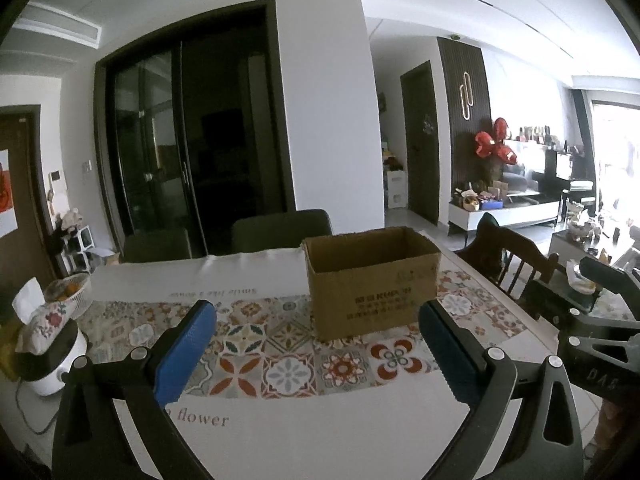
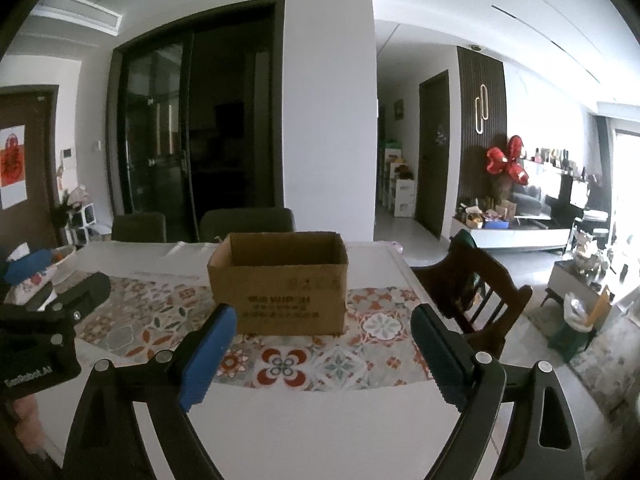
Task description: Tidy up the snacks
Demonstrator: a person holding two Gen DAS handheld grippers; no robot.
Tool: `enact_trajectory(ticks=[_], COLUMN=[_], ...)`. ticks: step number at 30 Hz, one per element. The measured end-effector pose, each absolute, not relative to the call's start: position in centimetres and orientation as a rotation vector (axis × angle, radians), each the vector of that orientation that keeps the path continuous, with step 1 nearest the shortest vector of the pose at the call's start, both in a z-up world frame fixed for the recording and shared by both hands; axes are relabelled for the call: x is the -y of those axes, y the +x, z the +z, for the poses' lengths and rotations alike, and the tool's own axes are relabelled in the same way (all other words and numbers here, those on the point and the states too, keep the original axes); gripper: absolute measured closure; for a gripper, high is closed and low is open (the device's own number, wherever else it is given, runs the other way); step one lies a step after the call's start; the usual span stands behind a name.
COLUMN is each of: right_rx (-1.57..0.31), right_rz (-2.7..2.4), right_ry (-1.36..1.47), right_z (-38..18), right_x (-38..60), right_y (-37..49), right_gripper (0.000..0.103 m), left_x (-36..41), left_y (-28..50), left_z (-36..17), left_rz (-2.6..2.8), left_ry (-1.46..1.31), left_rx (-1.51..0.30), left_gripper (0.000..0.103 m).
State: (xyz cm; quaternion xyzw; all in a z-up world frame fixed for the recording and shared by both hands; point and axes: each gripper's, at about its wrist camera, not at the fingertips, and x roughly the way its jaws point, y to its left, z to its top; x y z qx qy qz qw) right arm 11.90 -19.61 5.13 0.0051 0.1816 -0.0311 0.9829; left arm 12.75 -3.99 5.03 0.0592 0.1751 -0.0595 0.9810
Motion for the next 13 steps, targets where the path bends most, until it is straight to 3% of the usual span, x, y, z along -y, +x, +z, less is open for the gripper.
enact_trajectory(ticks=[13], right_rx=[-0.372], right_rz=[-0.050], right_ry=[0.020], right_z=[4.8], right_x=[19.3], right_y=[10.2], right_gripper=[0.013], left_x=[3.9], left_y=[11.2], left_z=[4.7], left_rz=[-0.112], left_ry=[0.123], left_rx=[-0.352], left_gripper=[0.000])
